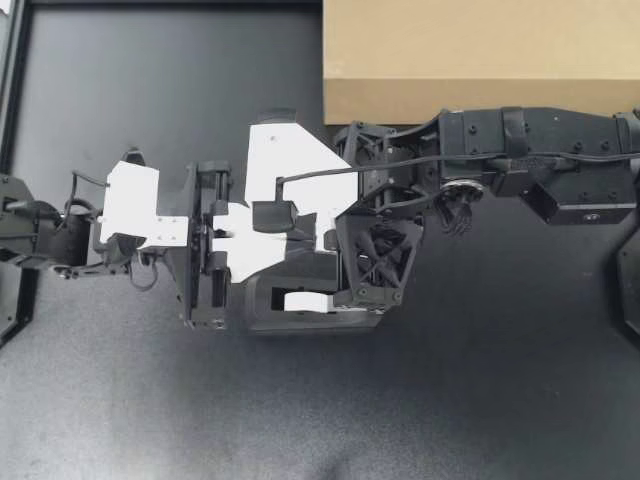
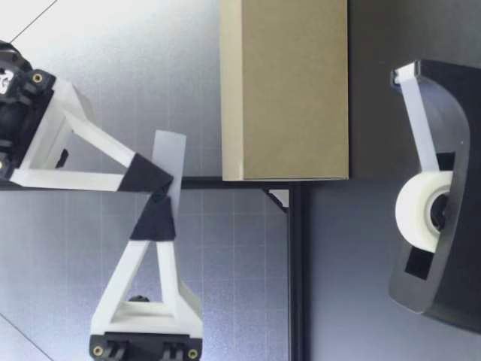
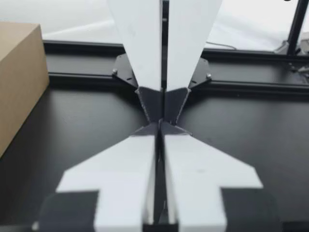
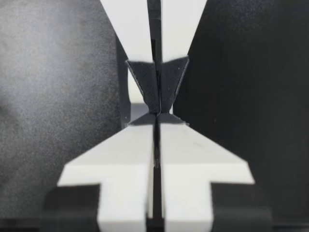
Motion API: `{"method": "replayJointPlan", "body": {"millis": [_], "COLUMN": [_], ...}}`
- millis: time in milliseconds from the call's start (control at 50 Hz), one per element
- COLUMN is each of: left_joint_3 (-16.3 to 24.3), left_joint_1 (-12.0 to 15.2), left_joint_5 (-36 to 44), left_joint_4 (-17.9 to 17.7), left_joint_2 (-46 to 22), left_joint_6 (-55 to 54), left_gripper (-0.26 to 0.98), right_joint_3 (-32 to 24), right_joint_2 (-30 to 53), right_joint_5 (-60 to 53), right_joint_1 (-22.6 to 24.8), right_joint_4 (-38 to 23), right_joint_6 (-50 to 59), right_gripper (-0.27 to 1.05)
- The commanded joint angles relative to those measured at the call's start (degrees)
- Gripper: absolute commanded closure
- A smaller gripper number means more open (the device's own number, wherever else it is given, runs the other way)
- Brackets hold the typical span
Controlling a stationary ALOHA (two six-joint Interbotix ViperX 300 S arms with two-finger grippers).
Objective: Cut a small piece of tape from the tape dispenser then place it on the cardboard box's edge.
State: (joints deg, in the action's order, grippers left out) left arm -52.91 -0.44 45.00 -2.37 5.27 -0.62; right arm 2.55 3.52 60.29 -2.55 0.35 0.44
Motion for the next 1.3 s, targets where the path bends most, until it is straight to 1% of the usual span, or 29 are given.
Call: {"method": "replayJointPlan", "body": {"millis": [0, 120, 180, 260, 340, 560, 640, 700, 740, 760, 820, 840, 900, 920, 1000, 1040, 1080, 1160, 1280], "left_joint_3": [0.5, 0.6, 0.6, 0.5, 0.5, 0.3, 0.1, 0.3, 0.5, 0.7, 1.6, 2.1, 3.2, 3.8, 5.8, 6.9, 7.9, 9.6, 11.4], "left_joint_1": [-0.2, -0.1, -0.2, -0.1, -0.3, -0.4, 0.2, 1.1, 1.6, 2.0, 2.9, 3.2, 4.0, 4.3, 5.5, 6.3, 7.3, 9.1, 11.3], "left_joint_5": [0.3, 0.2, 0.2, 0.2, 0.2, 0.2, 0.2, 0.3, 0.4, 0.6, 1.1, 1.2, 1.4, 1.6, 2.1, 2.3, 2.3, 2.2, 2.1], "left_joint_4": [0.2, 0.3, 0.2, 0.3, 0.2, 0.0, -1.4, -4.8, -8.0, -10.7, -16.8, -19.6, -25.1, -27.6, -33.6, -35.8, -36.8, -36.8, -36.7], "left_joint_2": [1.1, 1.2, 1.2, 1.2, 1.2, 1.0, 0.4, -0.4, -0.7, -1.1, -1.8, -2.1, -2.8, -3.2, -4.2, -4.9, -5.9, -7.6, -10.2], "left_joint_6": [-0.1, 0.0, 0.0, -0.1, -0.1, 0.0, -0.2, -0.3, -0.3, -0.3, -0.3, -0.3, -0.7, -1.2, -3.5, -5.6, -8.3, -14.1, -22.4], "left_gripper": [0.83, 0.83, 0.83, 0.83, 0.83, 0.83, 0.83, 0.83, 0.83, 0.83, 0.83, 0.83, 0.83, 0.83, 0.83, 0.83, 0.83, 0.83, 0.83], "right_joint_3": [-1.6, -1.5, -1.4, -1.3, -1.3, -0.9, 0.4, 1.9, 3.2, 4.3, 7.0, 8.1, 12.0, 13.6, 18.6, 21.4, 23.6, 28.8, 34.2], "right_joint_2": [-1.6, -1.6, -1.3, -0.9, -0.6, -1.8, -3.4, -5.3, -6.5, -7.6, -9.7, -10.5, -13.1, -14.2, -17.2, -18.7, -19.6, -21.2, -21.8], "right_joint_5": [-0.3, -0.5, -0.5, -0.5, -0.6, -0.7, -1.3, -2.7, -4.0, -5.1, -7.9, -9.0, -13.1, -15.1, -21.7, -25.8, -28.9, -37.2, -47.6], "right_joint_1": [-0.2, -0.1, -0.1, -0.1, -0.2, -0.2, -0.4, -0.6, -0.8, -1.0, -1.5, -1.7, -2.5, -3.1, -5.1, -6.6, -7.8, -11.2, -15.3], "right_joint_4": [0.0, -0.1, -0.1, -0.3, -1.1, -4.5, -5.3, -5.9, -6.4, -6.9, -8.4, -8.9, -10.8, -11.7, -14.2, -15.6, -16.3, -17.5, -17.5], "right_joint_6": [0.1, 0.3, 0.4, 0.5, 1.1, 2.5, 3.1, 4.0, 4.7, 5.4, 6.9, 7.4, 9.5, 10.5, 13.4, 15.0, 16.0, 17.6, 17.8], "right_gripper": [0.85, 0.75, 0.65, 0.48, 0.37, 0.37, 0.37, 0.37, 0.37, 0.37, 0.37, 0.37, 0.37, 0.37, 0.37, 0.39, 0.40, 0.45, 0.55]}}
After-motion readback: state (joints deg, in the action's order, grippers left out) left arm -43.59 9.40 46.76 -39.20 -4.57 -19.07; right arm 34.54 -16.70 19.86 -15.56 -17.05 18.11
